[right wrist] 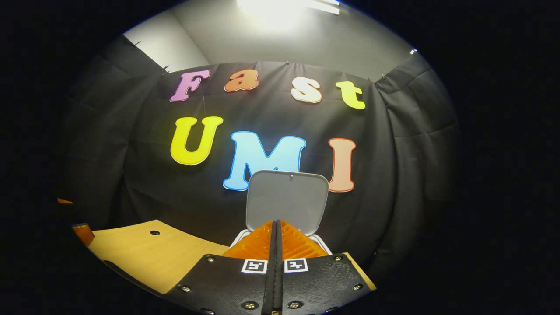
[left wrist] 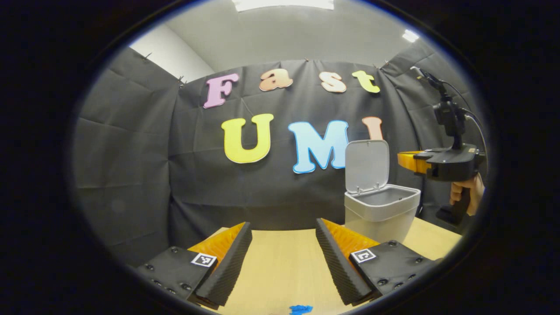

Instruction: Press the lid of the desktop garbage bin to open it, pick up the crumpled paper on the desktop and throw it into the bin, then pick up the pop can on the desktop and drop it into the bin, and finally close the garbage bin lid.

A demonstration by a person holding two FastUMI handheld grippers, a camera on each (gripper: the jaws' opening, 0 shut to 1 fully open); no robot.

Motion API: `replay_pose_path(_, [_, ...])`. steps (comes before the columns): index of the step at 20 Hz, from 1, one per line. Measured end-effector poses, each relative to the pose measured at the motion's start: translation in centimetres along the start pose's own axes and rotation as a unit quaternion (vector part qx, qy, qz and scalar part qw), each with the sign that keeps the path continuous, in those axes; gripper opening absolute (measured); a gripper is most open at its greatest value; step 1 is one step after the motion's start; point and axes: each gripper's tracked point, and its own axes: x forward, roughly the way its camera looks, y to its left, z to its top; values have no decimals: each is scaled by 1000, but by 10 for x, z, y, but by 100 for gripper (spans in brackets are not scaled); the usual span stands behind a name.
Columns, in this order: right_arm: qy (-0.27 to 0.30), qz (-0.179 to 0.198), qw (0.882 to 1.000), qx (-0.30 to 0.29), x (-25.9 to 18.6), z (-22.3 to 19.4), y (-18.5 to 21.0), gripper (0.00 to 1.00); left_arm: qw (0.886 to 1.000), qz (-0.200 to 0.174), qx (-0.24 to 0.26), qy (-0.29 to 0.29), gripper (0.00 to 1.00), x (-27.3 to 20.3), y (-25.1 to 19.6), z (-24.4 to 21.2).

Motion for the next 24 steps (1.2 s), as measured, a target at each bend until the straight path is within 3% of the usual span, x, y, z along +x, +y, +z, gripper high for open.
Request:
replay_pose_path(1, [2, 4, 1000, 1, -4, -2, 4, 0, 1000, -1, -3, 6, 100, 0, 3, -7])
replay_pose_path(2, [3, 6, 1000, 1, -9, -5, 6, 0, 1000, -2, -8, 16, 90, 0, 4, -14])
replay_pose_path(3, [5, 10, 1000, -2, -14, -5, 10, 0, 1000, -4, -13, 25, 90, -1, 6, -21])
replay_pose_path(7, [-6, -2, 1000, -11, -31, -4, 12, 2, 999, -3, -6, 37, 100, -2, 19, -32])
replay_pose_path(9, [-12, -1, 1000, -14, -37, -3, 18, 20, 999, -8, -11, 46, 100, -1, 22, -42])
replay_pose_path(10, [-10, 0, 1000, -18, -40, -5, 22, 37, 998, -11, -15, 53, 100, -1, 23, -47])
replay_pose_path(11, [-8, 2, 1000, -20, -44, -8, 24, 40, 998, -13, -18, 58, 100, -2, 24, -52])
replay_pose_path(12, [-6, 9, 1000, -19, -48, -10, 30, 60, 998, -16, -17, 64, 100, -3, 25, -56])
replay_pose_path(13, [-2, 16, 1000, -17, -50, -11, 36, 72, 997, -21, -15, 67, 100, -1, 23, -61])
replay_pose_path(14, [2, 19, 1000, -15, -53, -15, 39, 91, 997, -26, -12, 71, 100, 0, 22, -64])
replay_pose_path(15, [6, 20, 1000, -14, -56, -15, 42, 90, 997, -31, -10, 75, 100, 0, 21, -66])
replay_pose_path(16, [8, 17, 1000, -13, -59, -20, 44, 100, 996, -39, -8, 79, 100, 1, 18, -71])
replay_pose_path(17, [10, 14, 1000, -15, -63, -20, 46, 96, 996, -45, -5, 83, 100, 1, 16, -75])
replay_pose_path(23, [9, -11, 1000, -24, -87, -19, 51, 96, 989, -87, 0, 116, 100, 8, 3, -114])
replay_pose_path(24, [11, -13, 1000, -23, -92, -20, 54, 96, 988, -94, 1, 125, 96, 7, 1, -123])
